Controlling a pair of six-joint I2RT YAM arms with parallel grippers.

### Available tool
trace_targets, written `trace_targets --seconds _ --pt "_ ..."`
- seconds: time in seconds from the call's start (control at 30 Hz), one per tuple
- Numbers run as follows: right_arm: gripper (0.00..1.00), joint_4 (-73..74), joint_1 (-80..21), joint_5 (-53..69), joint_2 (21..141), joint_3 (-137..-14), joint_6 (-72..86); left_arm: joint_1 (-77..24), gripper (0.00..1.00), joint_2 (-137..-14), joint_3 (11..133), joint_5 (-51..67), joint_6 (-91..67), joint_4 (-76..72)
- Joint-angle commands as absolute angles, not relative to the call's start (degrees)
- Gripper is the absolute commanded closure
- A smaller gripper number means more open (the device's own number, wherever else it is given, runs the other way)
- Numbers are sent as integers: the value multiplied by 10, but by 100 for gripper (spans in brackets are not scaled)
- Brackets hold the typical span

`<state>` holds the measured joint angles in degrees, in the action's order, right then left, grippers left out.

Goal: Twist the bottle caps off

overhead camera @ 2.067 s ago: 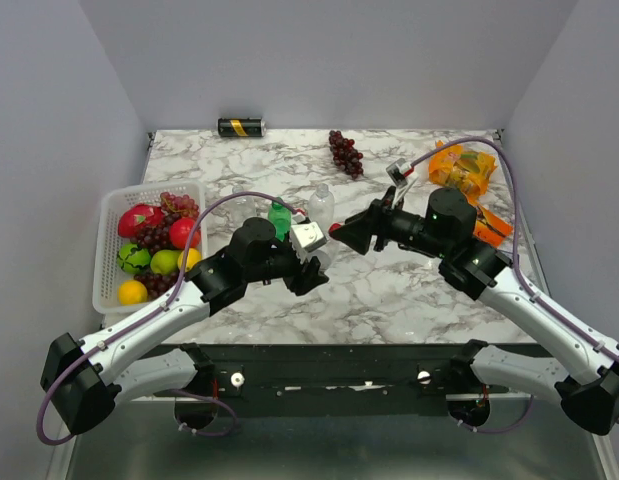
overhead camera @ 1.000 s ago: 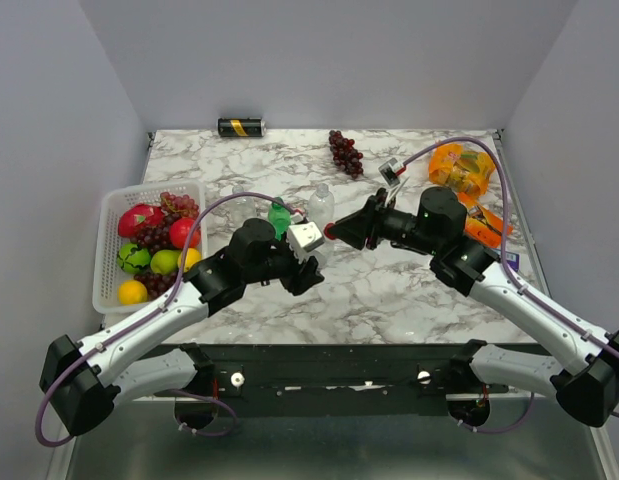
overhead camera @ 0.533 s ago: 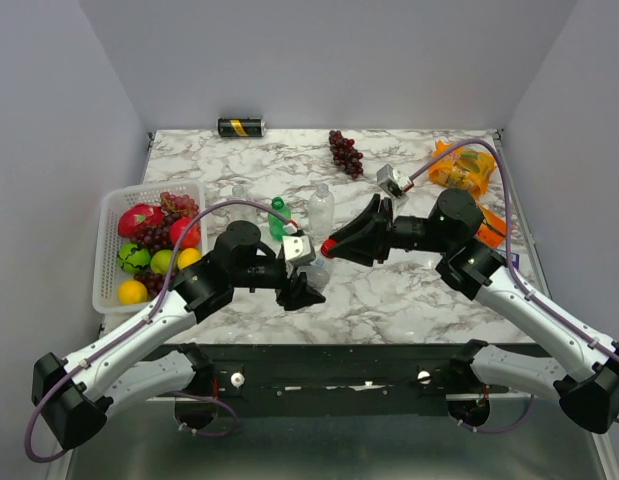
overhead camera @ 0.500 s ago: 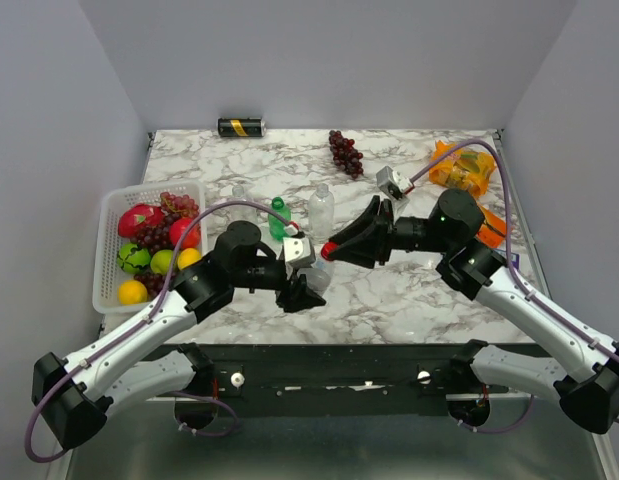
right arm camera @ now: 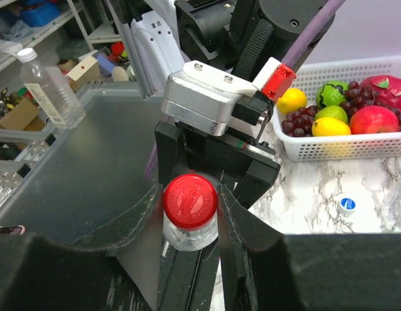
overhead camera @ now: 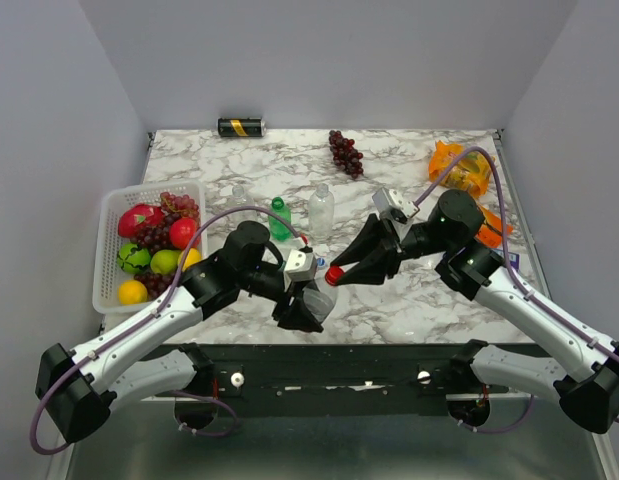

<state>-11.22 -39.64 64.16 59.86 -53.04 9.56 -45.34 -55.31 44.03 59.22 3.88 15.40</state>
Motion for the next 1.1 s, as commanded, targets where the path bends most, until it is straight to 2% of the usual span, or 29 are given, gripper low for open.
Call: trace_targets --seconds 0.0,0.03,0.13,0.33,0.53,0.6,0.73,0.87,1.07 --pt "78 -87 -398 621 599 -516 80 -461 62 -548 470 590 47 100" --pt "63 -86 -397 606 592 -511 80 -461 62 -544 468 571 49 100" --pt "47 -84 -396 527 559 -502 75 -462 62 -536 459 495 51 94" --pt "24 -73 -393 328 485 -479 83 -475 62 -533 454 405 60 98" --pt "18 -34 -393 239 446 -481 116 -481 62 -533 452 313 50 98" --pt "19 -17 -393 209 464 -490 148 -481 62 -534 452 238 45 98" --pt "27 -19 -395 191 498 -492 241 -483 63 -547 455 128 33 112" --pt "32 -48 -404 189 521 -481 265 -483 63 -557 460 90 28 122" --pt "33 -63 -418 182 540 -483 279 -483 63 -573 464 78 22 129"
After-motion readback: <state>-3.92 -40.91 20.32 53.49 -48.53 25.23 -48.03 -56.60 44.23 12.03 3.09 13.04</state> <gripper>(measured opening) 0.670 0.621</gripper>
